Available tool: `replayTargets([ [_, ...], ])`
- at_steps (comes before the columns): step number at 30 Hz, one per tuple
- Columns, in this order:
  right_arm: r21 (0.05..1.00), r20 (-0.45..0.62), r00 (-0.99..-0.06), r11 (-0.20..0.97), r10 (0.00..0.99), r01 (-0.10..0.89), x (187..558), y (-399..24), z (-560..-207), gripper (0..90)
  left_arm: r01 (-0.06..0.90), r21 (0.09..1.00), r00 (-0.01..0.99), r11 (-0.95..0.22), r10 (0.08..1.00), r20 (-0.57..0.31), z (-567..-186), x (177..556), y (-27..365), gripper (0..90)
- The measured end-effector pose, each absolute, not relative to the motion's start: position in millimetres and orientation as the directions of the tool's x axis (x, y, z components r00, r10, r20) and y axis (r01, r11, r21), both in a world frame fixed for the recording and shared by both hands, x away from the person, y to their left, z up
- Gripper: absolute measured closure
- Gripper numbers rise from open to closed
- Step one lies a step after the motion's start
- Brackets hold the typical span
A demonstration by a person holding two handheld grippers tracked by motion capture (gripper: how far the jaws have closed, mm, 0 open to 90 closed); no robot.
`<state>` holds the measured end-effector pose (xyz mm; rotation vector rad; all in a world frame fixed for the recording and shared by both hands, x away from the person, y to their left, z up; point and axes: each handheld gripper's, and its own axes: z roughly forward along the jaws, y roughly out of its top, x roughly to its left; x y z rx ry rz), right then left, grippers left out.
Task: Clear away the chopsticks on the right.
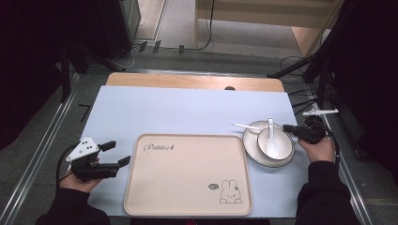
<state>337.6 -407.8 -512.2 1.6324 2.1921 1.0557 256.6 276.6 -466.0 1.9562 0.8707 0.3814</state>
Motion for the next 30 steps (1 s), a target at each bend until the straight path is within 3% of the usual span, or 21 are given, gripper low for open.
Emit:
replayTargets([
  [30,0.620,0.239,-0.392,0.171,0.888,0.766,312,-417,-509,90.0,0.415,0.849,0.707,-0.326,0.703,-0.075,-466,256,276,20.3],
])
